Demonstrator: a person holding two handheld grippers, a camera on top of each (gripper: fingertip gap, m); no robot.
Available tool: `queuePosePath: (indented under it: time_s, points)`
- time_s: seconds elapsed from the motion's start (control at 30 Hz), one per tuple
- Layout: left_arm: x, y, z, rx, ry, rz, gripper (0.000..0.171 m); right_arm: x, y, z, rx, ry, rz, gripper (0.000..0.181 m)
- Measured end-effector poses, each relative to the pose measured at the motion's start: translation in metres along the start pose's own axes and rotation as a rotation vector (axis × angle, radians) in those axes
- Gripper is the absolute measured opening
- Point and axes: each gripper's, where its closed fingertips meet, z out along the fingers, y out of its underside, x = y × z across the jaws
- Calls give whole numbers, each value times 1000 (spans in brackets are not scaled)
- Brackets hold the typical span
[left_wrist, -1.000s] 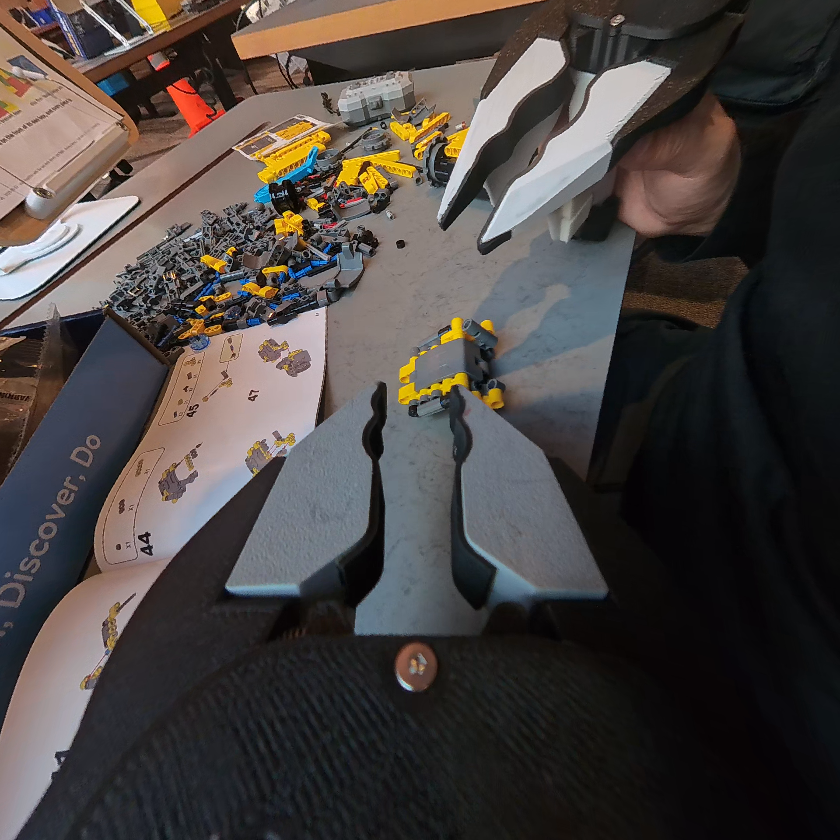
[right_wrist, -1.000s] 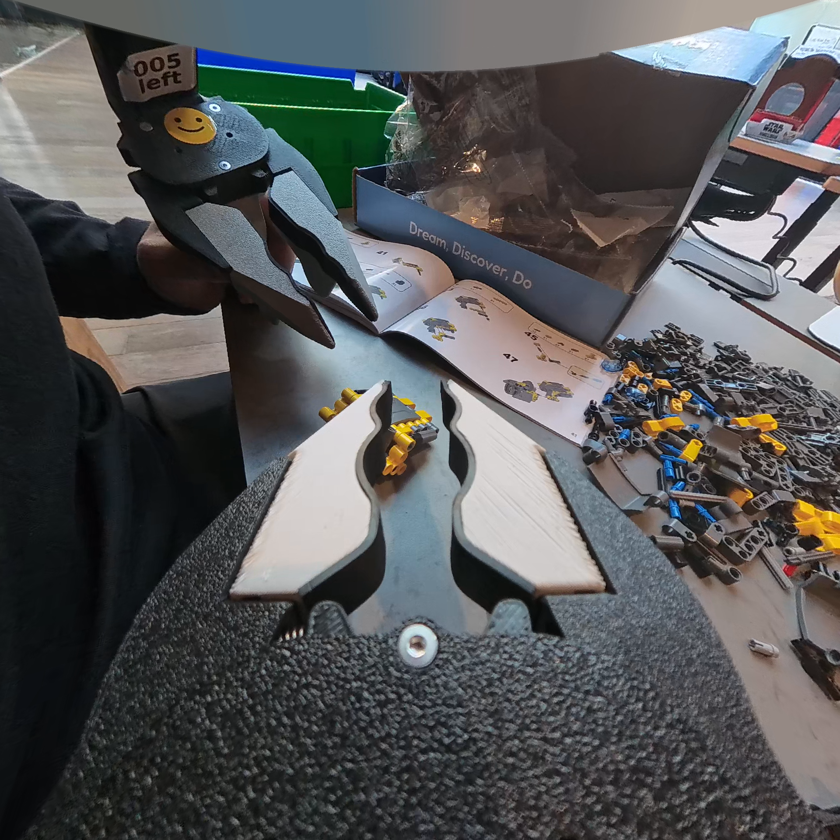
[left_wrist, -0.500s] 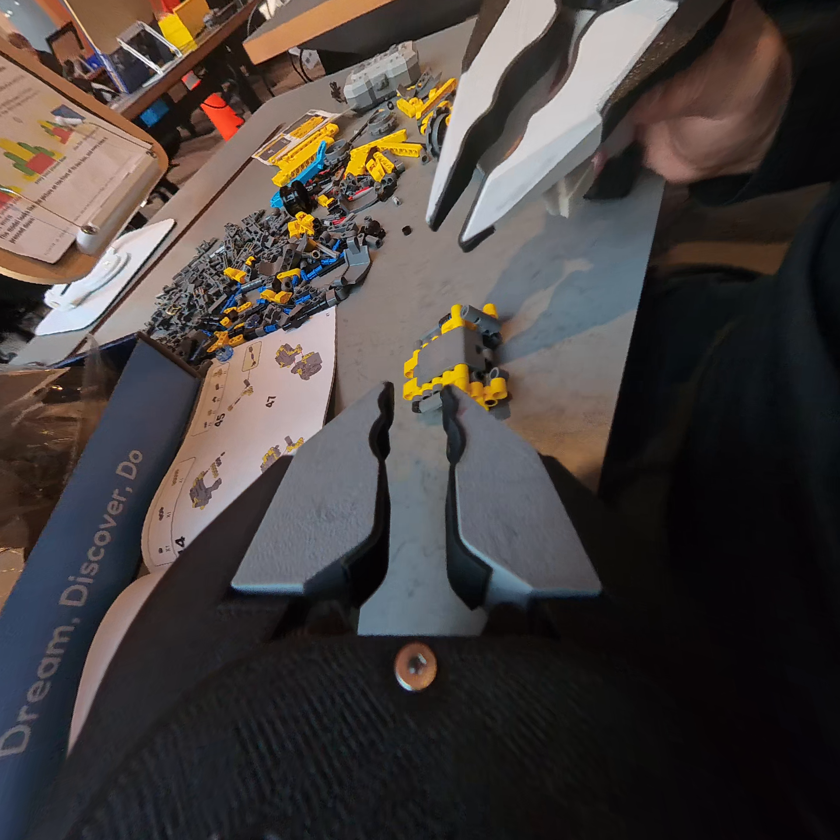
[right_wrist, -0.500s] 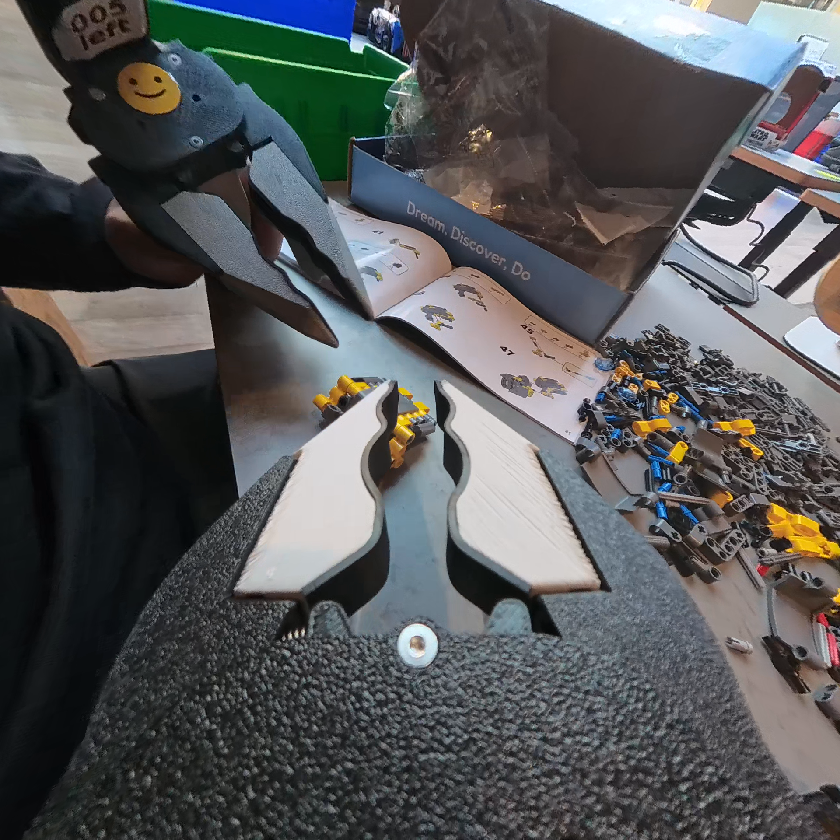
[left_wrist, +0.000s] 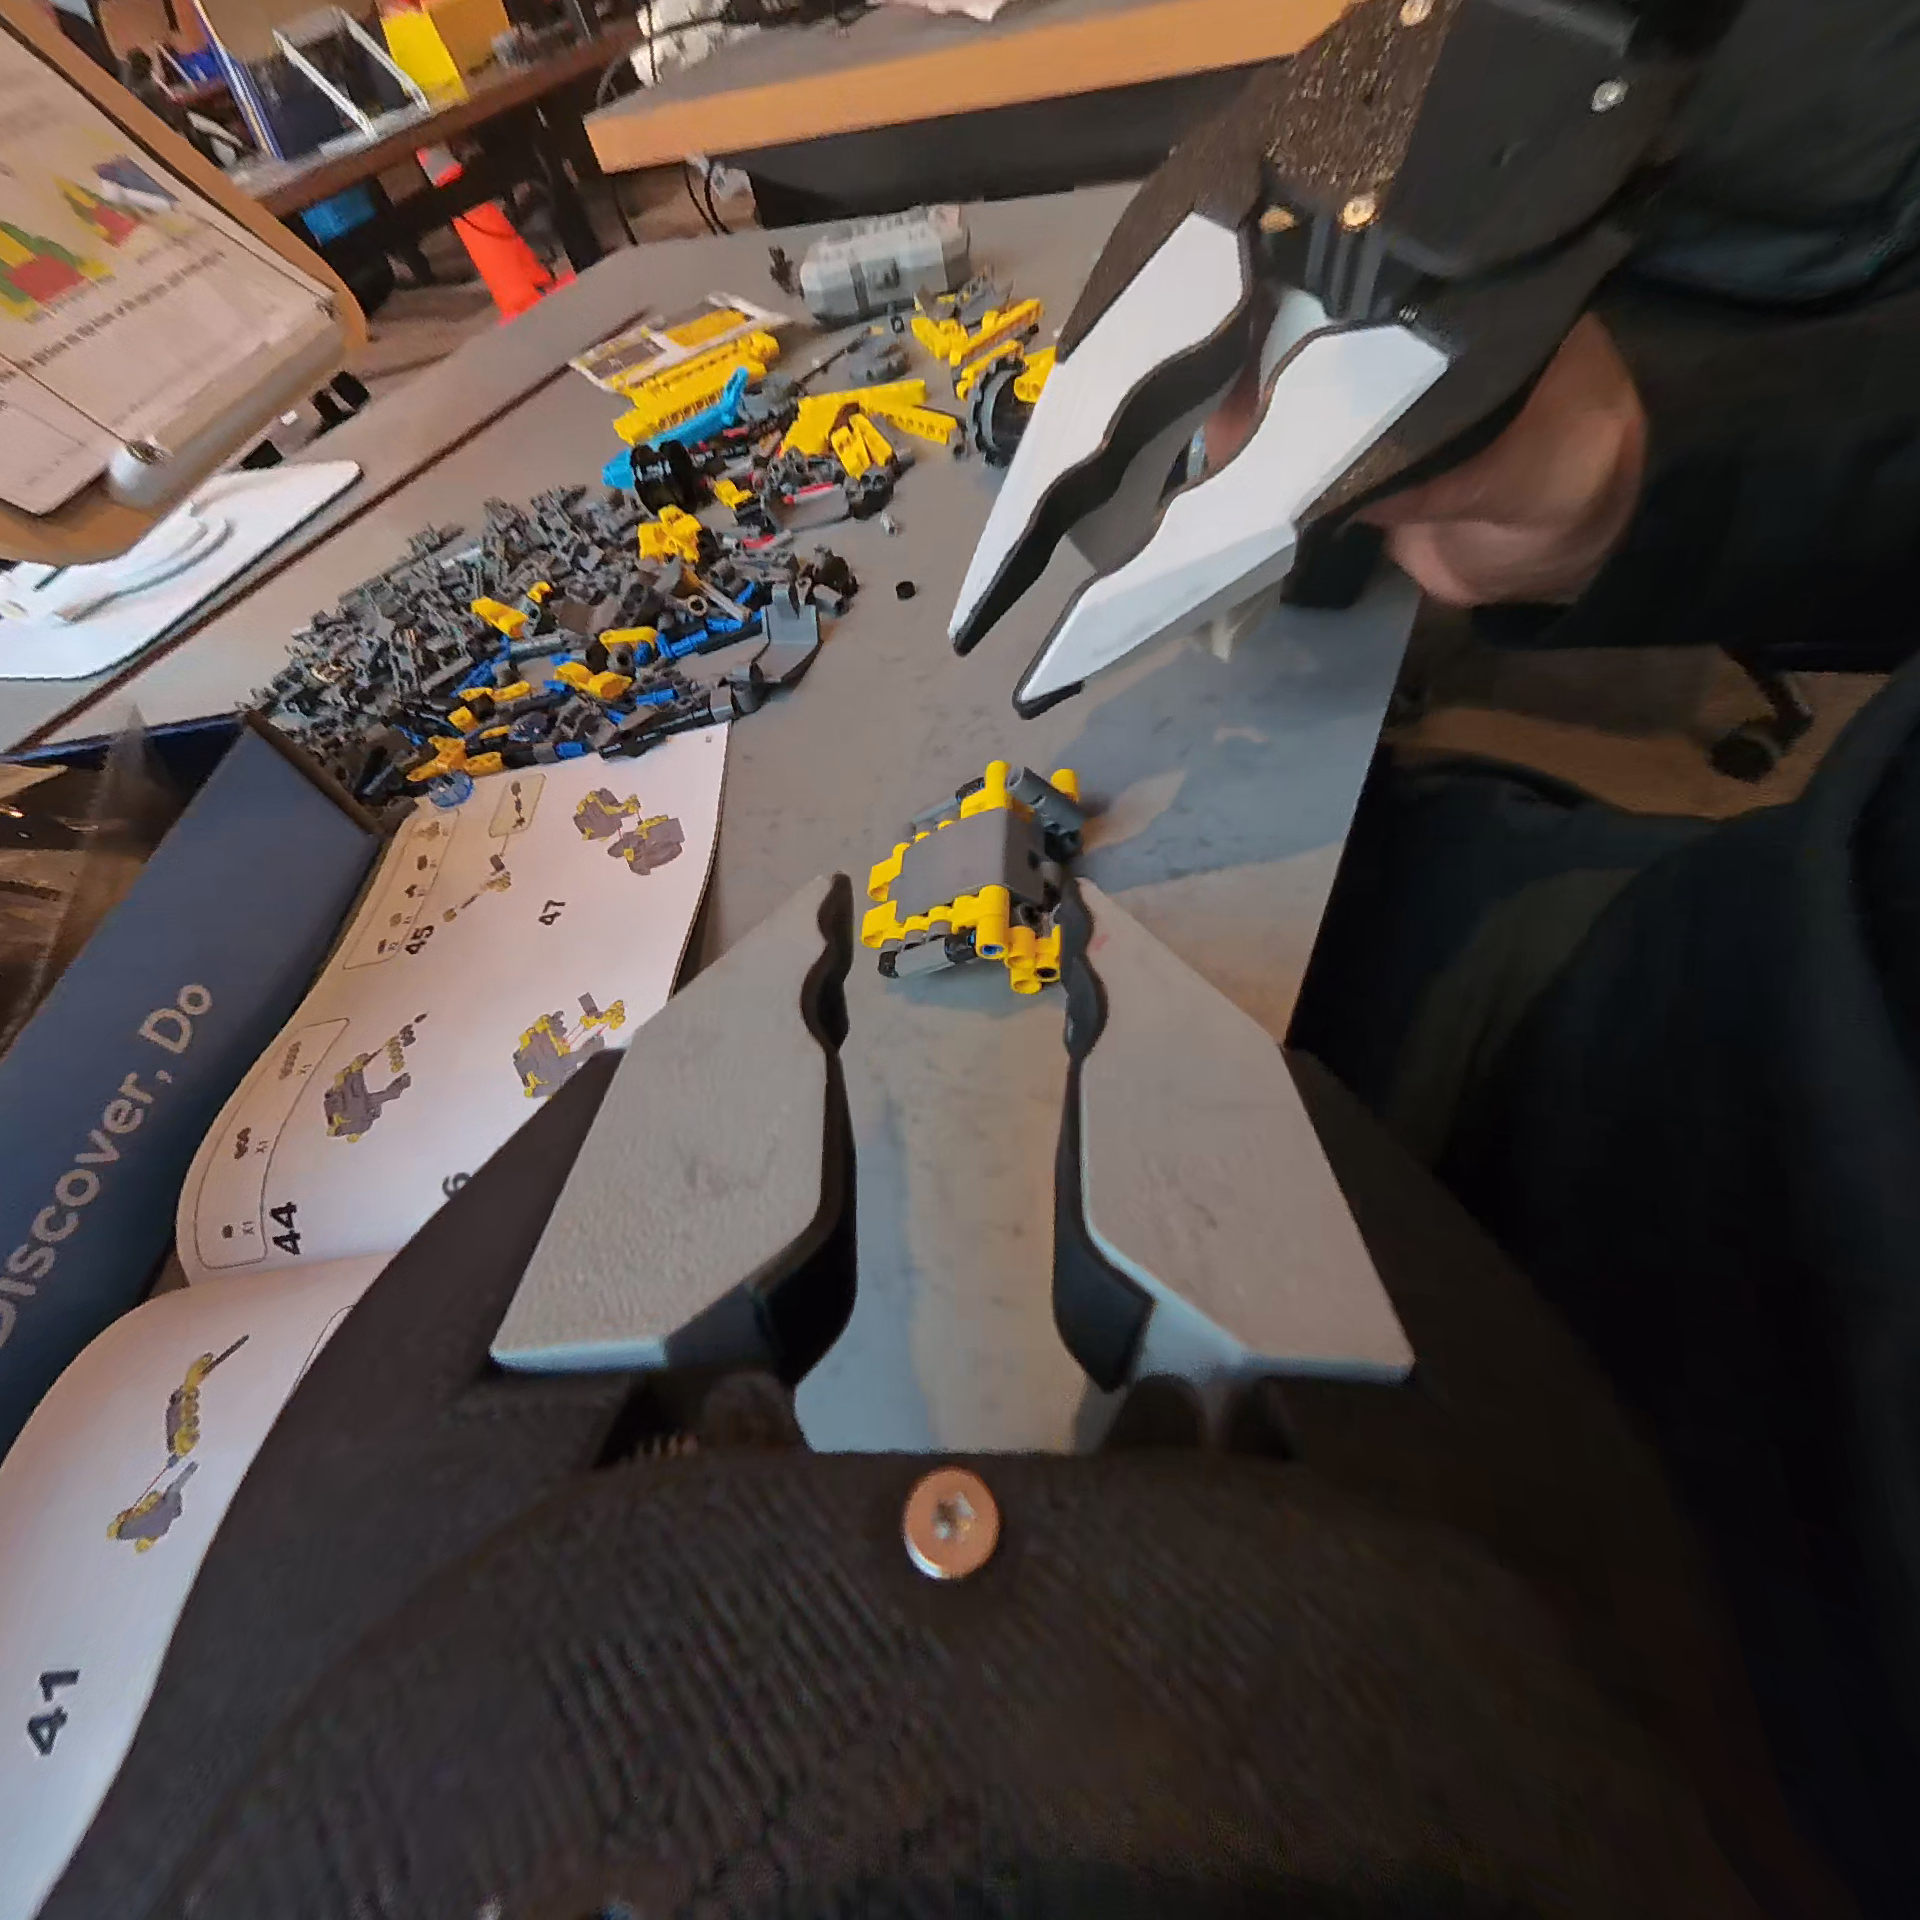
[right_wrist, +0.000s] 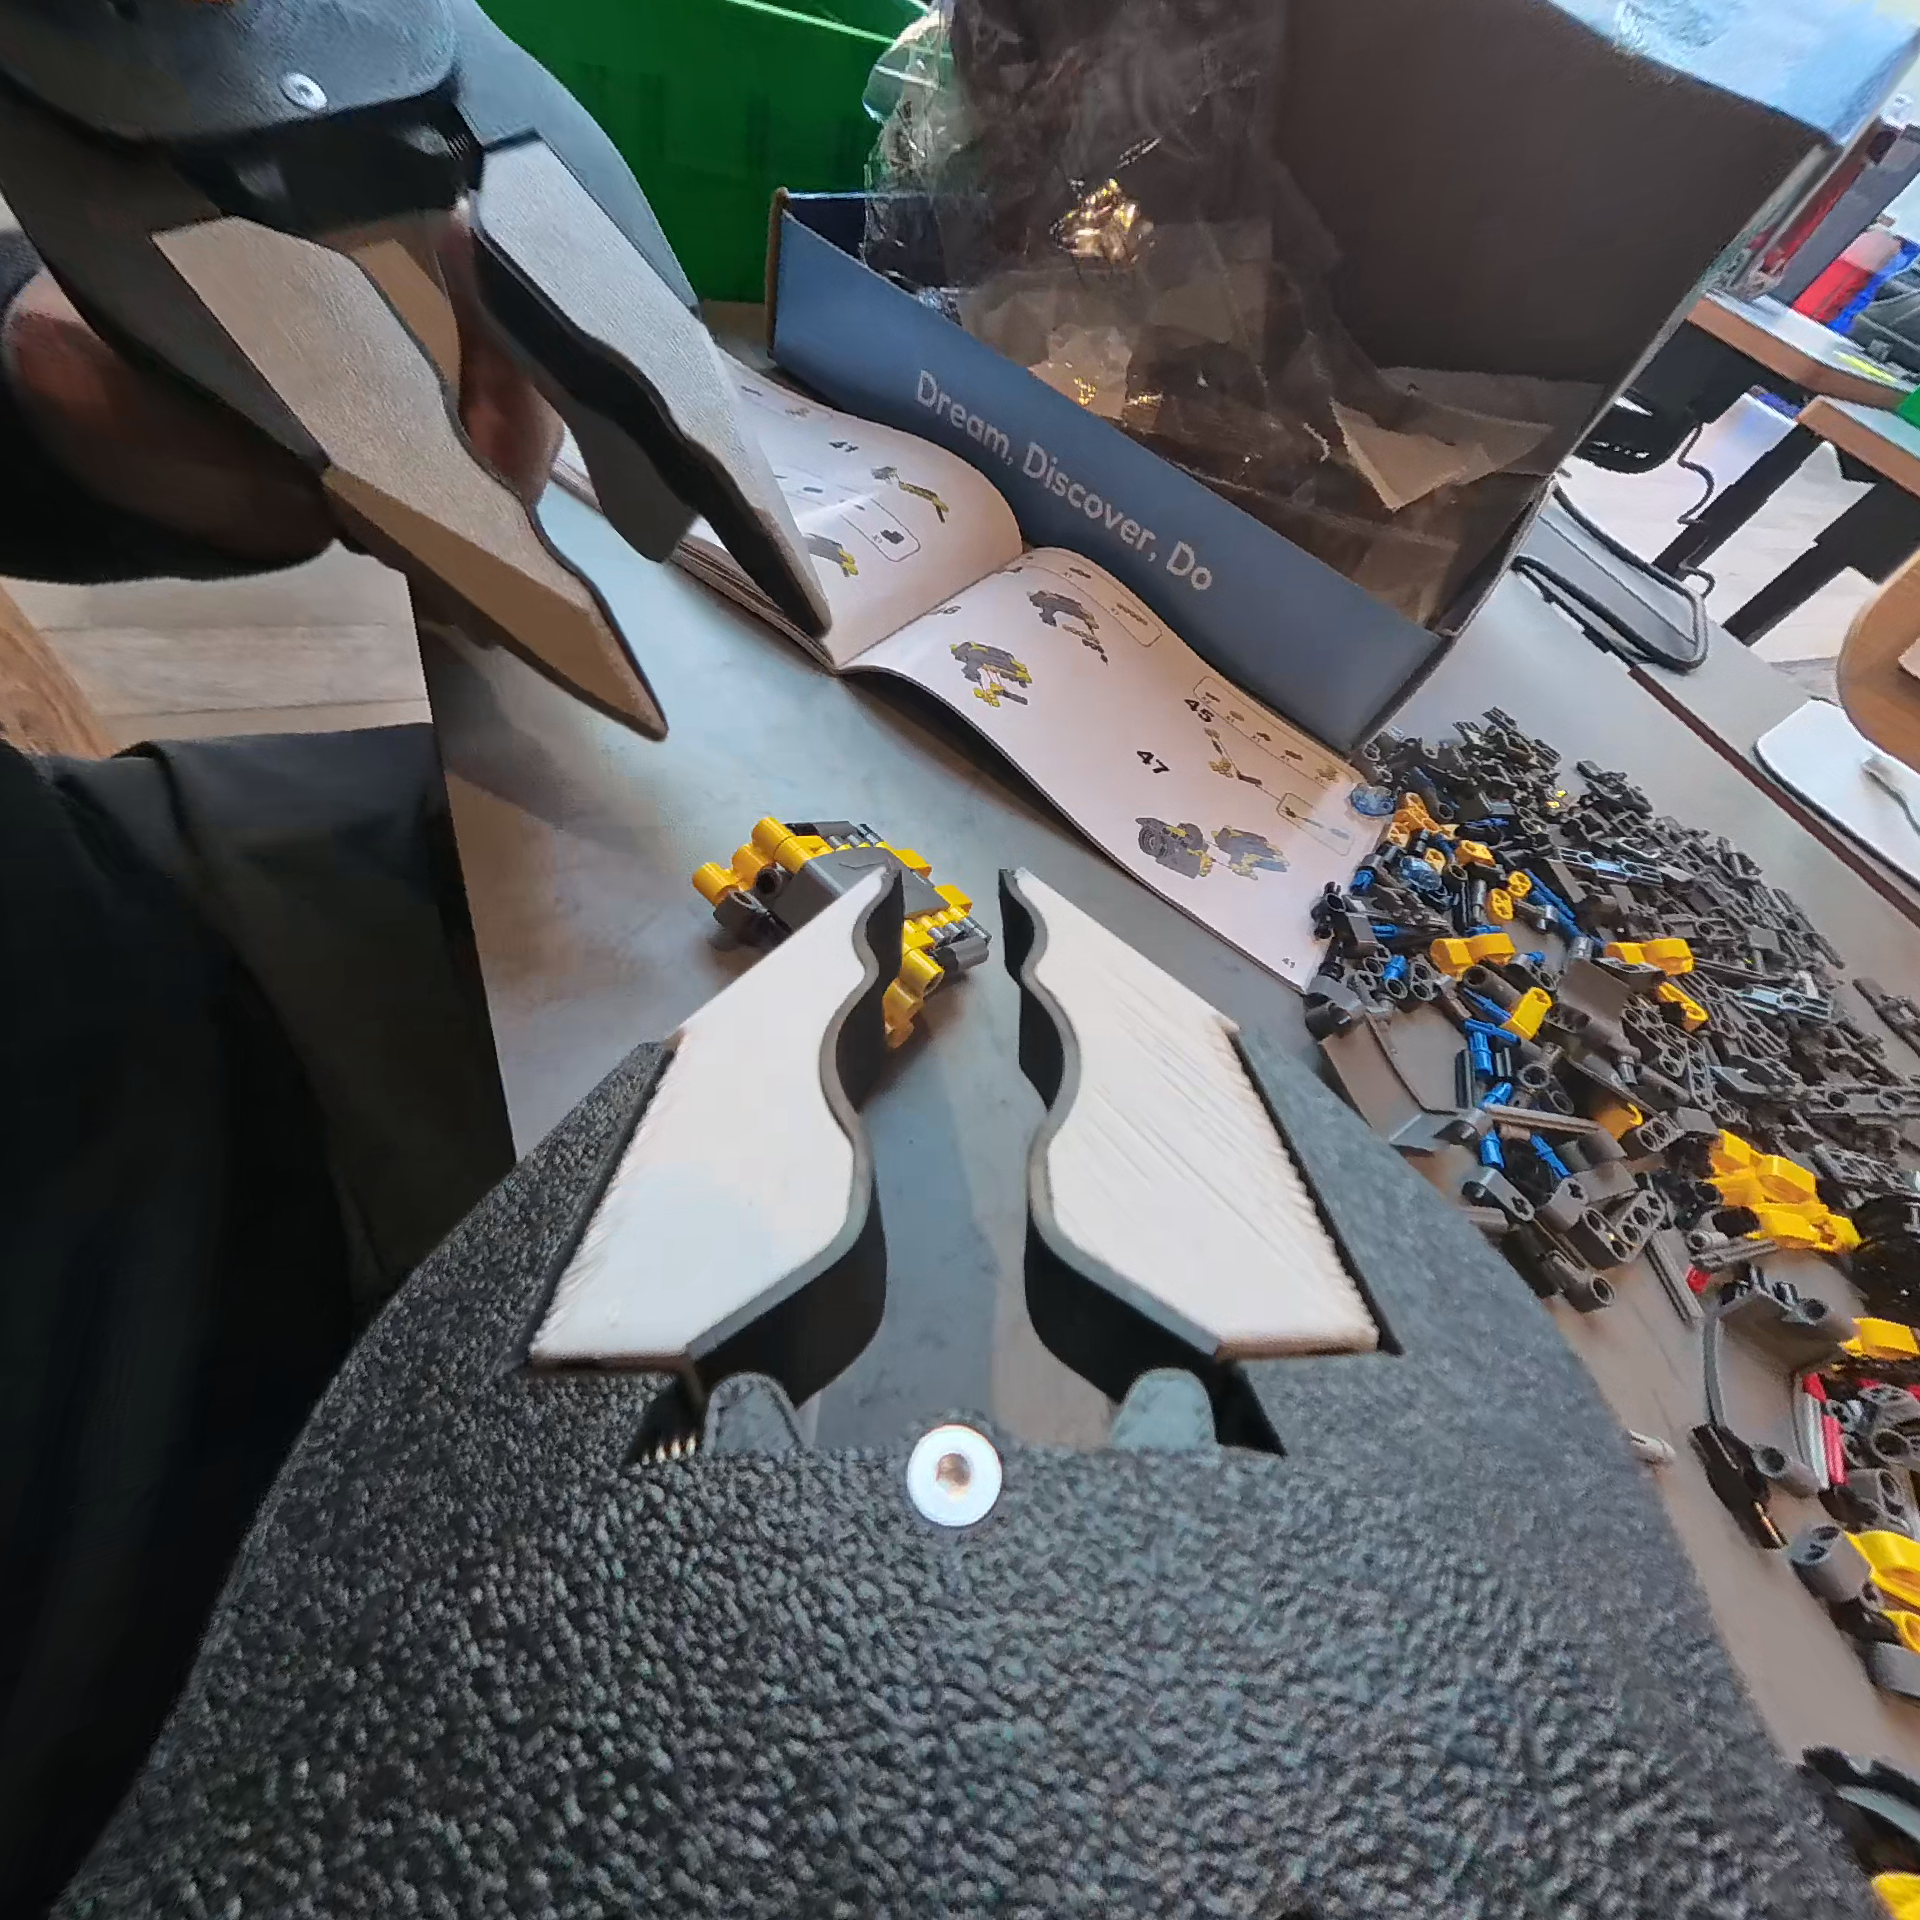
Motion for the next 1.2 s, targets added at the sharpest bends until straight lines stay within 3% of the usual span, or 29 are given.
queuePosePath:
  time_s: [0.33,1.2]
  points:
    - [0,2,1,-18,-55,51,34,5,0,0,-2,18,24,19]
    - [-1,5,2,-35,-39,28,34,2,4,4,-32,10,7,21]
